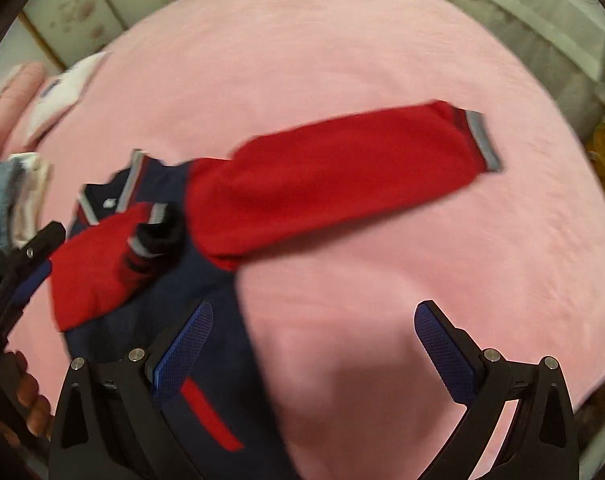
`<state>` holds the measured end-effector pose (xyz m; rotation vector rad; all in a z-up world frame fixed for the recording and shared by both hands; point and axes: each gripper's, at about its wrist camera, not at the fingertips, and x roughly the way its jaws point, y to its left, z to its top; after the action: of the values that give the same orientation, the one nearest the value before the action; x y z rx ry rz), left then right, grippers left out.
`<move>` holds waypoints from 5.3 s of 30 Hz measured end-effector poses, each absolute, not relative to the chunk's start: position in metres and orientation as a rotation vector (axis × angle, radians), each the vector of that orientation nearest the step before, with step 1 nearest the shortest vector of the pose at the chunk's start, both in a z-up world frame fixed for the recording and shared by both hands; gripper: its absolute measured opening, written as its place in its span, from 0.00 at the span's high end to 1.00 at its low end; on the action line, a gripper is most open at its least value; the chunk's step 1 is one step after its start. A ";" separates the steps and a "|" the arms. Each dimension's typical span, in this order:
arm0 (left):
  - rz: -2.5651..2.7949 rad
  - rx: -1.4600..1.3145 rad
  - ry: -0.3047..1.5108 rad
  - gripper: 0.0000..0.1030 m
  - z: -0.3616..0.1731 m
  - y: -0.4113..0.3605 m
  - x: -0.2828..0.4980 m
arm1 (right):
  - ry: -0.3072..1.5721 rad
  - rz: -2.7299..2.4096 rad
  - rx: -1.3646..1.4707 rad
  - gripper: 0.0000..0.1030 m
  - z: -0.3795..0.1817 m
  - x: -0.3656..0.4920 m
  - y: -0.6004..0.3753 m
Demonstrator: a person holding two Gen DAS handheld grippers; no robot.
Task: Fold large clothes
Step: 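Fold the red sleeve across the navy body with the left gripper, then grasp the other red sleeve cuff with the right gripper and lift it, then lay the second sleeve across the body with the right gripper and release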
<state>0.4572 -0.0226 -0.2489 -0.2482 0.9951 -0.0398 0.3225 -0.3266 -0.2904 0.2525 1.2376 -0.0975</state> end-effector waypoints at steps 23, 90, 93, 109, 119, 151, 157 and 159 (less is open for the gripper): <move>0.094 -0.298 1.199 0.25 -0.272 0.054 0.393 | 1.312 -0.006 0.448 0.94 -0.344 0.382 -0.327; 0.172 -0.391 1.066 0.26 -0.203 0.171 0.315 | 0.744 0.268 0.109 0.89 -0.249 0.342 -0.183; 0.163 -0.386 1.077 0.26 -0.207 0.185 0.316 | 0.879 0.304 0.083 0.81 -0.289 0.343 -0.158; -0.226 -0.451 1.196 0.46 -0.252 0.112 0.401 | 0.918 0.141 0.196 0.74 -0.308 0.339 -0.240; -0.125 -0.313 1.364 0.77 -0.304 0.066 0.443 | 1.133 0.142 0.185 1.00 -0.386 0.379 -0.276; 0.001 -0.246 1.253 0.78 -0.297 0.062 0.432 | 1.149 -0.031 0.171 1.00 -0.454 0.386 -0.307; -0.087 -0.294 1.243 0.78 -0.274 0.049 0.405 | 1.045 0.122 0.329 1.00 -0.426 0.356 -0.305; -0.118 -0.271 1.261 0.78 -0.277 0.040 0.397 | 1.066 0.287 0.376 1.00 -0.427 0.350 -0.271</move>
<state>0.3972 0.0398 -0.2768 -0.2714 1.2611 -0.1182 0.3505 -0.2713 -0.4270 0.3762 1.0657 0.2871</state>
